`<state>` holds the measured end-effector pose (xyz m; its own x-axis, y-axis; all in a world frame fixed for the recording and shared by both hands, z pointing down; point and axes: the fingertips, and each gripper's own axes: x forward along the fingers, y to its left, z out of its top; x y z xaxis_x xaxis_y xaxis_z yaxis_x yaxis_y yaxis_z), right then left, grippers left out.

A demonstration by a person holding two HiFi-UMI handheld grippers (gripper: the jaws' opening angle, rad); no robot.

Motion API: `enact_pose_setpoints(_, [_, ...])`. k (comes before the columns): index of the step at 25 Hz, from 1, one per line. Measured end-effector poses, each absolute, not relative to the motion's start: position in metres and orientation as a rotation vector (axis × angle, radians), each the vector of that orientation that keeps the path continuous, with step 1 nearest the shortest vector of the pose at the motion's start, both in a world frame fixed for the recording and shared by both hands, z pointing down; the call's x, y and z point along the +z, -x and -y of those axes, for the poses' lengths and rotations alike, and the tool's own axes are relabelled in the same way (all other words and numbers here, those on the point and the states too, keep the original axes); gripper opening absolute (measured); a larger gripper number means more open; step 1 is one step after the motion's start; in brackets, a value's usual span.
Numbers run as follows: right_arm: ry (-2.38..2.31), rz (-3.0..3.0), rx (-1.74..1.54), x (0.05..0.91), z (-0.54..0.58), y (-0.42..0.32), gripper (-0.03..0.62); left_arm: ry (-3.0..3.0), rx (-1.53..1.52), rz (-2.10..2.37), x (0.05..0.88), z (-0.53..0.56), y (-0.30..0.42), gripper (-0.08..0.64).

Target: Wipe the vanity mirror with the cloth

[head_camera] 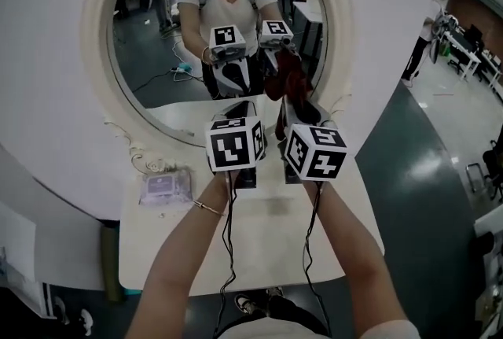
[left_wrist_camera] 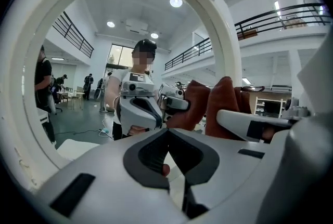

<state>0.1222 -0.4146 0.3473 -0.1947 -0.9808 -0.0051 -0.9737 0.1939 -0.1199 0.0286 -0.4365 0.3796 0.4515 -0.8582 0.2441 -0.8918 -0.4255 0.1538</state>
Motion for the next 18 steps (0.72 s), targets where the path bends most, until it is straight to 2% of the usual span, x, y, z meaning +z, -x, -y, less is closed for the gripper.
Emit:
enact_pose_setpoints(4, [1.968,-2.356,-0.207,0.398,0.447,-0.088,0.063,-2.437,0.219,1.468,0.423,0.463,-0.001,0.003])
enact_pose_setpoints(9, [1.922,-2.362,-0.196,0.379,0.422,-0.142,0.063,-2.392,0.256,1.526,0.412,0.433,-0.050,0.003])
enact_pose_setpoints(11, [1.899,-2.372,-0.201,0.378,0.419,-0.144,0.063,-2.367,0.259,1.554,0.413,0.429,-0.047,0.003])
enact_pose_setpoints(14, [1.849,-2.417,-0.214,0.384,0.425,-0.101,0.063,-2.322,0.248,1.596,0.420,0.433,-0.003,0.003])
enact_pose_setpoints(18, [1.770,-2.500,-0.218,0.387,0.429,0.002,0.063,-2.256,0.220,1.655,0.424,0.429,0.095,0.003])
